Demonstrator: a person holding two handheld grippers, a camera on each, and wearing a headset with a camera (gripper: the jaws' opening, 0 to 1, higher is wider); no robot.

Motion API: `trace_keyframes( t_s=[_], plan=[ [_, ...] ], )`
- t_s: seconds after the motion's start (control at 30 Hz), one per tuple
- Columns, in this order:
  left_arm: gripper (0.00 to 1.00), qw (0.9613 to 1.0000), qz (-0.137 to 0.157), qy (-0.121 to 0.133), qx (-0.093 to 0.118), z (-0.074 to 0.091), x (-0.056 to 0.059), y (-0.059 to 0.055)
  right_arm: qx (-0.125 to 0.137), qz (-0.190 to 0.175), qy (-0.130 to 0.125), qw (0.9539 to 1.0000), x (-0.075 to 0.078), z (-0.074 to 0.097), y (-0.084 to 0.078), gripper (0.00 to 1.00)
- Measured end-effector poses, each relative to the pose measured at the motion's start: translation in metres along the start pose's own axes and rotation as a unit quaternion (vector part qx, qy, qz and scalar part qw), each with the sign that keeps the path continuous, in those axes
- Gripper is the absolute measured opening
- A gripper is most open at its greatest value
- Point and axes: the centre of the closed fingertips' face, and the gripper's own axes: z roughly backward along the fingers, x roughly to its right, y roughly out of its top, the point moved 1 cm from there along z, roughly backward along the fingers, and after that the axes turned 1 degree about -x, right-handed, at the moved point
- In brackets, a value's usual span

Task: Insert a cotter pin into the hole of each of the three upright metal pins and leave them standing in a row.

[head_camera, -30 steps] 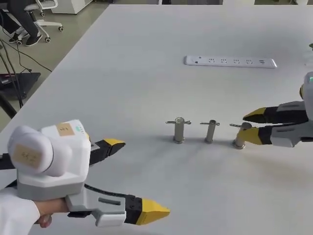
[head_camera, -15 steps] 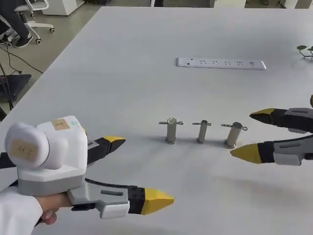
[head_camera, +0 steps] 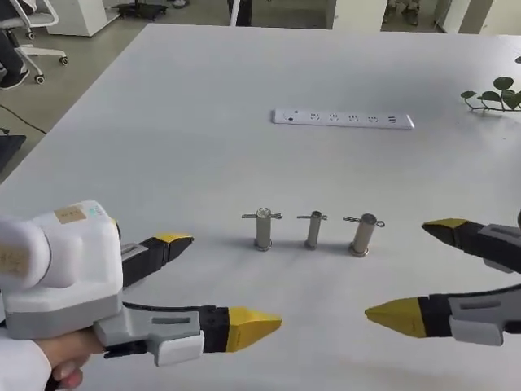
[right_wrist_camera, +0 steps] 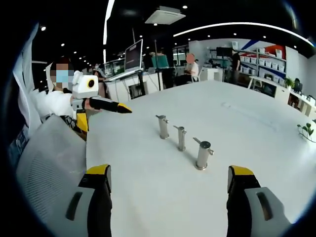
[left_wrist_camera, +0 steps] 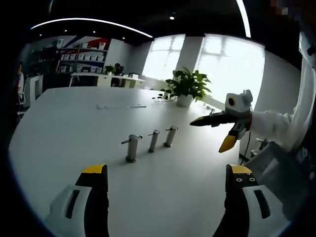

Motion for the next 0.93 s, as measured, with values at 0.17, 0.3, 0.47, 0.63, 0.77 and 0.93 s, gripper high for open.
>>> trace_keyframes(
  t_s=[0.17, 0.3, 0.47, 0.63, 0.77, 0.93],
  plan=[
    [0.99, 0.9998, -0.014, 0.003, -0.016, 0.002, 0.001, -0.006, 0.006, -0.018, -0.009, 0.9998, -0.008, 0.005, -0.002, 0.98],
    [0.99, 0.9998, -0.01, 0.001, -0.018, 0.005, 0.004, -0.007, 0.009, -0.029, -0.015, 0.9994, -0.011, 0.008, -0.002, 0.98],
    [0.99, 0.9998, -0.01, 0.004, -0.019, 0.01, 0.004, -0.007, 0.01, -0.042, -0.025, 0.9988, -0.011, 0.012, -0.003, 0.98],
    [0.99, 0.9997, -0.01, 0.006, -0.021, 0.014, 0.003, -0.006, 0.01, -0.046, -0.031, 0.9984, -0.011, 0.014, -0.002, 0.98],
    [0.99, 0.9997, -0.01, 0.008, -0.02, 0.017, 0.003, -0.005, 0.01, -0.043, -0.033, 0.9984, -0.012, 0.014, -0.001, 0.98],
    [0.99, 0.9996, -0.012, 0.013, -0.022, 0.02, 0.003, -0.006, 0.003, -0.035, -0.029, 0.999, -0.013, 0.012, 0.0, 0.98]
  ],
)
